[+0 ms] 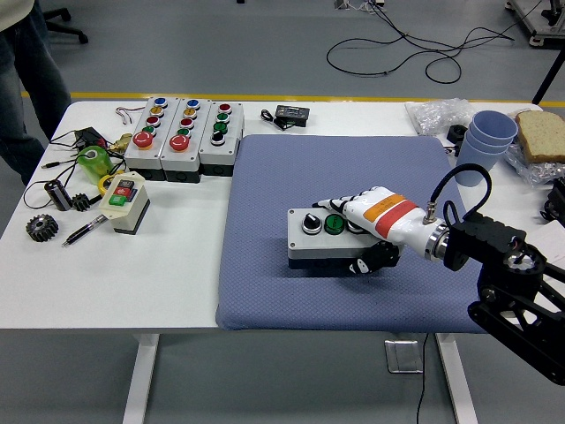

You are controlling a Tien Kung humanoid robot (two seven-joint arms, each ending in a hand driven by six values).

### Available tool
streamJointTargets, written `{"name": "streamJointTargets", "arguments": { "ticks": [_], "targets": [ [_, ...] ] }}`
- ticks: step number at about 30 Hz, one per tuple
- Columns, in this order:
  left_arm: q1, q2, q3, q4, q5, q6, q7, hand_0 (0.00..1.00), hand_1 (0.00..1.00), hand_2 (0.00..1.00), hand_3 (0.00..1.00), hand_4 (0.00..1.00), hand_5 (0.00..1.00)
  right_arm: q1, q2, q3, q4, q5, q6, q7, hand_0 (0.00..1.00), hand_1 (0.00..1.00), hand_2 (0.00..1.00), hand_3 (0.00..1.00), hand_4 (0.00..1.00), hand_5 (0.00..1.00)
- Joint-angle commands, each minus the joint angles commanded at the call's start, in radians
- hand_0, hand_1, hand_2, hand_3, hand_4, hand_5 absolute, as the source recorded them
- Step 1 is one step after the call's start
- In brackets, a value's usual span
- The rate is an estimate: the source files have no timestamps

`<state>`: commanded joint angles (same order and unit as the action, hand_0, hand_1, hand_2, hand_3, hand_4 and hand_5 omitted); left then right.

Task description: Pick up the button,place it on the desk,press the button,press the button

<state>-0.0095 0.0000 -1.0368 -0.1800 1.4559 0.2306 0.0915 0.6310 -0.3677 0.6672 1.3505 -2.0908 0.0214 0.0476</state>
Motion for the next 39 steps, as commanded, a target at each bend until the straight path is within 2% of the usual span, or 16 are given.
{"name": "streamJointTargets", "arguments": {
  "ticks": [3,4,9,10,15,16,21,22,33,34,39],
  "targets": [
    [-0.002,0.0,0.004,0.0,-0.004,0.001,0.0,0.612,0.644,0.696,0.564,0.445,0.794,-0.015,0.037,0.003,-0.034,-0.006,-0.038,-0.02,0.021,0.102,0.396,0.484,0.556,0.002],
    [-0.002,0.0,0.005,0.0,-0.004,0.001,0.0,0.612,0.644,0.696,0.564,0.445,0.793,-0.016,0.039,0.003,-0.036,-0.006,-0.041,-0.022,0.05,0.148,0.428,0.502,0.635,0.002],
    [0.0,0.0,0.012,0.0,-0.01,0.003,0.001,0.612,0.644,0.696,0.564,0.445,0.793,-0.029,0.048,0.005,-0.058,-0.013,-0.042,-0.028,0.05,0.148,0.428,0.502,0.635,0.002],
    [0.0,0.0,0.011,0.0,-0.008,0.004,0.002,0.613,0.644,0.696,0.564,0.446,0.794,-0.032,0.05,0.008,-0.063,-0.008,-0.044,-0.027,0.331,0.337,0.517,0.576,0.776,0.037],
    [0.002,0.0,0.003,0.0,0.007,0.001,0.005,0.613,0.644,0.696,0.564,0.446,0.794,-0.035,0.053,0.02,-0.075,-0.004,-0.021,-0.019,0.331,0.337,0.517,0.576,0.776,0.037],
    [0.003,0.0,0.001,0.0,0.01,0.001,0.006,0.613,0.644,0.696,0.564,0.444,0.794,-0.035,0.054,0.021,-0.077,-0.007,-0.015,-0.02,0.571,0.493,0.619,0.689,0.826,0.081],
    [0.005,0.0,-0.004,0.0,0.018,0.0,0.007,0.613,0.644,0.696,0.564,0.444,0.794,-0.039,0.052,0.031,-0.079,-0.02,0.003,-0.016,0.571,0.493,0.619,0.689,0.826,0.081],
    [0.007,0.0,-0.005,0.0,0.019,-0.001,0.007,0.613,0.644,0.696,0.564,0.445,0.793,-0.04,0.051,0.035,-0.079,-0.022,0.01,-0.013,0.79,0.695,0.825,0.898,0.898,0.141],
    [0.01,0.0,-0.006,0.0,0.028,-0.004,0.01,0.613,0.644,0.696,0.564,0.452,0.802,-0.052,0.039,0.047,-0.063,0.059,0.025,0.006,0.807,0.726,0.85,0.931,0.906,0.15],
    [0.01,0.0,-0.006,0.0,0.029,-0.004,0.01,0.613,0.644,0.695,0.564,0.455,0.798,-0.053,0.038,0.049,-0.06,0.067,0.03,0.006,0.904,0.864,0.949,0.998,0.95,0.18],
    [0.012,0.0,-0.003,0.0,0.022,-0.003,0.008,0.613,0.644,0.695,0.564,0.455,0.798,-0.068,0.026,0.072,-0.023,0.106,0.038,0.005,0.904,0.864,0.949,0.998,0.95,0.18]
  ]
}}
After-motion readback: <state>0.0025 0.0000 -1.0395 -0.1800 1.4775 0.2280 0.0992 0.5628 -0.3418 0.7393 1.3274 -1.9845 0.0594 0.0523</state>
